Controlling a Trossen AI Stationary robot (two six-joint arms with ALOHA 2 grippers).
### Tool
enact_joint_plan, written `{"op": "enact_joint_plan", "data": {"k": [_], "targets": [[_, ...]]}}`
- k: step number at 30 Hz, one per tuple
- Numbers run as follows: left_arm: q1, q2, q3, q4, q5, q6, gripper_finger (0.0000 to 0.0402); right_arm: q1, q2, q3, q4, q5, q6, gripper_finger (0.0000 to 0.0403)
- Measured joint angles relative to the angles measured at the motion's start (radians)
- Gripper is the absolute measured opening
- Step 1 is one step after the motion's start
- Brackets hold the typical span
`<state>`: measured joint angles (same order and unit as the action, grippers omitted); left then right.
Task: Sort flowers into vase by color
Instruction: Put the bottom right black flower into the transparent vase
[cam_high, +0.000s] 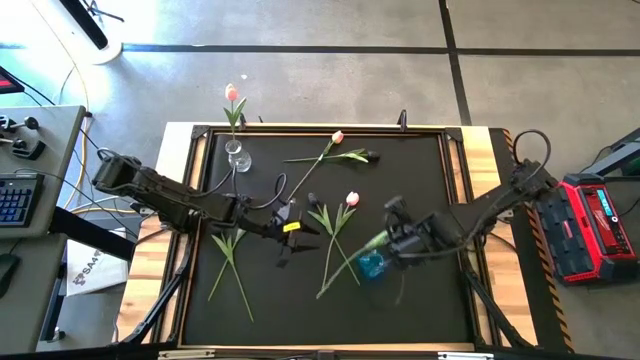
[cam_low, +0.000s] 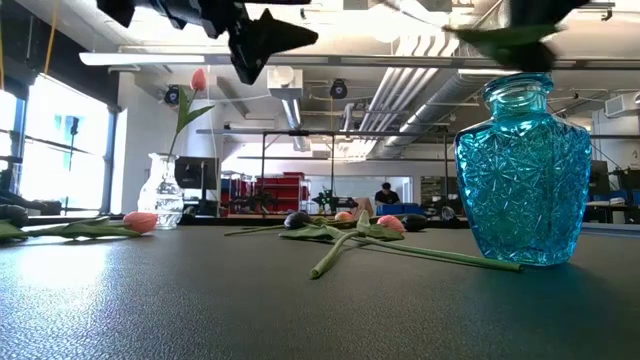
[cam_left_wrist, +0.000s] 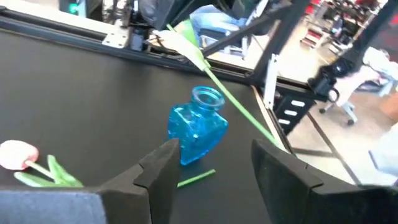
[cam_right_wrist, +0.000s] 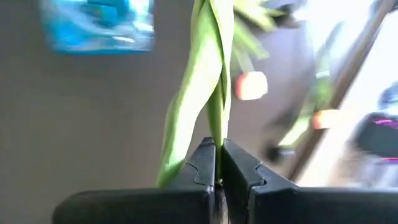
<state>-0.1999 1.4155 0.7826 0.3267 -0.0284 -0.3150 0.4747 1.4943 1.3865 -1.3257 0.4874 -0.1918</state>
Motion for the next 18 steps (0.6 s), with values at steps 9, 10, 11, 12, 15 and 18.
{"op": "enact_joint_plan", "data": {"k": [9, 10, 11, 12, 15, 18], "targets": [[0.083, 0.0, 0.001, 0.025, 0.039, -0.029, 0.0186, -0.112, 0.048, 0.0, 0.242, 0.21, -0.514, 0.0001], [0.09, 0.0, 0.001, 0.034, 0.058, -0.037, 0.0186, -0.121, 0.06, 0.0, 0.271, 0.234, -0.567, 0.0001], [0.096, 0.0, 0.001, 0.039, 0.077, -0.044, 0.0186, -0.129, 0.073, 0.0, 0.302, 0.259, -0.619, 0.0001], [0.102, 0.0, 0.001, 0.04, 0.094, -0.048, 0.0186, -0.137, 0.084, 0.0, 0.338, 0.284, -0.671, 0.0001], [0.113, 0.0, 0.001, 0.028, 0.104, -0.05, 0.0186, -0.155, 0.112, 0.0, 0.453, 0.349, -0.809, 0.0001], [0.119, 0.0, 0.001, 0.018, 0.104, -0.05, 0.0186, -0.168, 0.133, 0.0, 0.559, 0.375, -0.932, 0.0001]]}}
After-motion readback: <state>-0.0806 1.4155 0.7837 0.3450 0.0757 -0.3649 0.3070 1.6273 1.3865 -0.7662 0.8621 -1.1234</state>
